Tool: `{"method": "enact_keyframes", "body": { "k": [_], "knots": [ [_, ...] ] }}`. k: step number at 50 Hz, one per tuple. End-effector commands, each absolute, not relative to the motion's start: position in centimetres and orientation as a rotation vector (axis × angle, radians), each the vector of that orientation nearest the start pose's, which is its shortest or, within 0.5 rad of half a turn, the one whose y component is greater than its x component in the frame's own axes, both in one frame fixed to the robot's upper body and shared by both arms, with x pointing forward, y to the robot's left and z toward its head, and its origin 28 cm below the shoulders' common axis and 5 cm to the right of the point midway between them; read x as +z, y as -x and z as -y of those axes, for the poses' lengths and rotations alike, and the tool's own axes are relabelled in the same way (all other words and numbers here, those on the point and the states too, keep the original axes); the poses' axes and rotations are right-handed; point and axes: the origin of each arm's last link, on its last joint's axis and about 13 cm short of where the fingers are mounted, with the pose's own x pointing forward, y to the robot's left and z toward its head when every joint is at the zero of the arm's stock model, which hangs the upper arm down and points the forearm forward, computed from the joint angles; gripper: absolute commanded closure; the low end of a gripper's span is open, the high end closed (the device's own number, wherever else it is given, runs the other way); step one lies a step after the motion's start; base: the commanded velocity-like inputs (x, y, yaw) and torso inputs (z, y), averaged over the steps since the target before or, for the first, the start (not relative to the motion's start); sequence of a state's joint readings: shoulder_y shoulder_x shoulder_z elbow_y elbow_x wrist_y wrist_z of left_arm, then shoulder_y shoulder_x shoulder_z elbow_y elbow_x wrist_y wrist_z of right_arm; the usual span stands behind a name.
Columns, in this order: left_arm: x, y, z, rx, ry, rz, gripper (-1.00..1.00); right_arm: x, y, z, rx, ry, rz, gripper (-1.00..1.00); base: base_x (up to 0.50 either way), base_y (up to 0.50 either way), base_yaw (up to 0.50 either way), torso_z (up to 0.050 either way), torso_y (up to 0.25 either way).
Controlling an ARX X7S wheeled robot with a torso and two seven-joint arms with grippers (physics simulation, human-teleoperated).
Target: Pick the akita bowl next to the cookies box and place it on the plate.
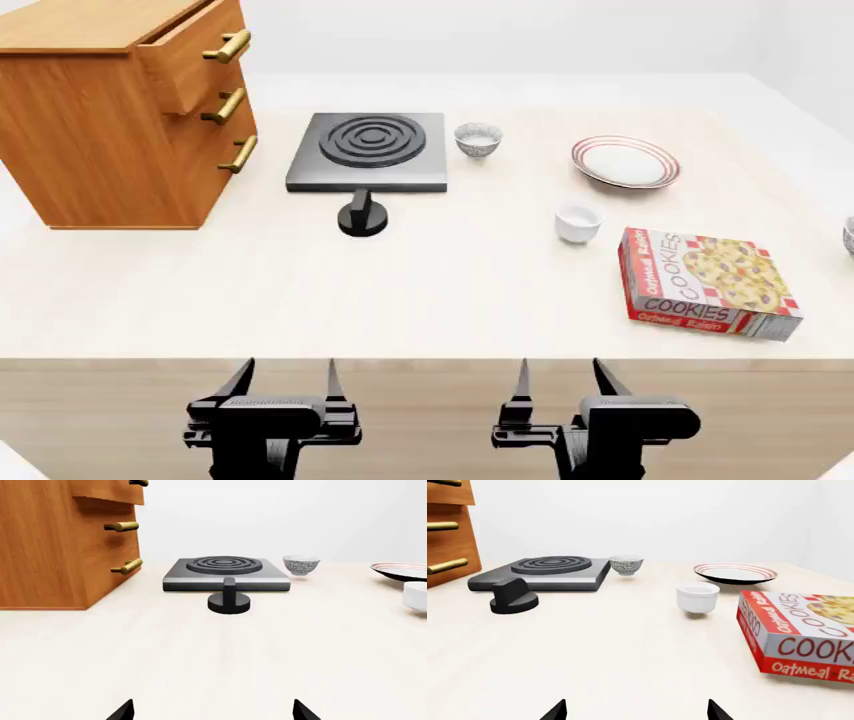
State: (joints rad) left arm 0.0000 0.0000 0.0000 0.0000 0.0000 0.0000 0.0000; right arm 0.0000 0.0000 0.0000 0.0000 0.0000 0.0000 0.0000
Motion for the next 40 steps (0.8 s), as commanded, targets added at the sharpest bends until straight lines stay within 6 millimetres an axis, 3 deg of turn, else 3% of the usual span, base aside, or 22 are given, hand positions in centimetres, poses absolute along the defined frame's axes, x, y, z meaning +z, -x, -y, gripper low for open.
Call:
{"method": "enact_keyframes", "body": {
  "k": [1, 12, 40],
  "knots": [
    [1.37, -21.08, -20.53, -0.001, -0.002, 0.001, -1.00, 1.24, -21.08, 9.60, -0.002, 0.007, -0.004, -1.00, 0.00, 0.00, 0.00, 0.000, 0.000],
    [1.26, -21.07, -20.51, -0.004, 0.001, -0.003, -1.00, 1.58, -21.15, 9.48, 0.020, -0.010, -0.023, -1.00, 0.00, 0.00, 0.00, 0.000, 0.000],
    [1.07, -21.19, -20.52, -0.002, -0.006, -0.008, -1.00, 1.12, -21.16, 9.60, 0.030, -0.017, -0.039, -1.00, 0.00, -0.50, 0.00, 0.000, 0.000]
  ]
}}
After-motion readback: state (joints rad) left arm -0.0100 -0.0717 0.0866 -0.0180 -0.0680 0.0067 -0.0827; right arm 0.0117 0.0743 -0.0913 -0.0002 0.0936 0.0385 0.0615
